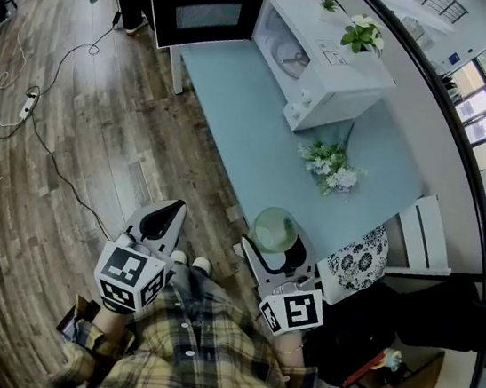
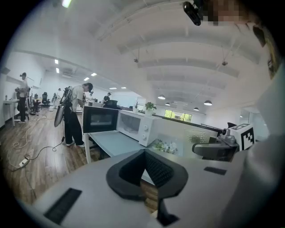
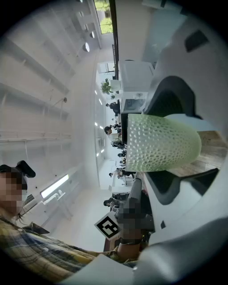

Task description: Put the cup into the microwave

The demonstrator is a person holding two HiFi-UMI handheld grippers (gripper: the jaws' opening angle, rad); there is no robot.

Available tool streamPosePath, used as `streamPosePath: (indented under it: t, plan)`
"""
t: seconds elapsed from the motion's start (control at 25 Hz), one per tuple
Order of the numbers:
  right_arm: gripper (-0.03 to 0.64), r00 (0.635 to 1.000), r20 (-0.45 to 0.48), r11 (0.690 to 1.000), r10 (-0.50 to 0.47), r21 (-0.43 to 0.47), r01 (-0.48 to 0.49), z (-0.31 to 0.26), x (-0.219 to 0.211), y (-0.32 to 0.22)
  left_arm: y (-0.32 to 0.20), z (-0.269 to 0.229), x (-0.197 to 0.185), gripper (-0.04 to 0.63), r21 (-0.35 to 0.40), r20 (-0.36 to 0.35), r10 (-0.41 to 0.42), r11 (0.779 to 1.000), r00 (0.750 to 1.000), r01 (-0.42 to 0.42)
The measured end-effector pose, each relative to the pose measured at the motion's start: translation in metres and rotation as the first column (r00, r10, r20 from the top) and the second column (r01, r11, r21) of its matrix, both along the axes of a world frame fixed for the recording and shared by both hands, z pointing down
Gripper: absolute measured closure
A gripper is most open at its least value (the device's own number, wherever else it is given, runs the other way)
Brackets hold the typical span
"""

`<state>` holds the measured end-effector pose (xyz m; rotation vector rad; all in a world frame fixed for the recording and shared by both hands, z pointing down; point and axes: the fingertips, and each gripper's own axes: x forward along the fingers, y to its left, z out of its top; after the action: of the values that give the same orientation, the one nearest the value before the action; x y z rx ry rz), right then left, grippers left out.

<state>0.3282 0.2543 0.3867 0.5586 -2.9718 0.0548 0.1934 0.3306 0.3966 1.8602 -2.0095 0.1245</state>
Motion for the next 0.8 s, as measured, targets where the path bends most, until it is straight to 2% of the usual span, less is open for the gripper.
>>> streamPosePath:
  t: [0.44, 0.8]
  plan:
    - [0.25, 0.997, 0.039, 0.997, -0.06, -0.047, 0.062, 0.0, -0.024, -0.001, 0.009, 0.003, -0.02, 0.604, -0.011, 0.005, -0.077, 0.997, 0.997, 0.077]
    - [0.25, 0.996, 0.019, 0.996, -0.087, -0.033, 0.088, 0.003, -0.087, -0.026, -0.02, 0.006, -0.084, 0.604, 0.011, -0.004, -0.099, 0.995, 0.995, 0.099]
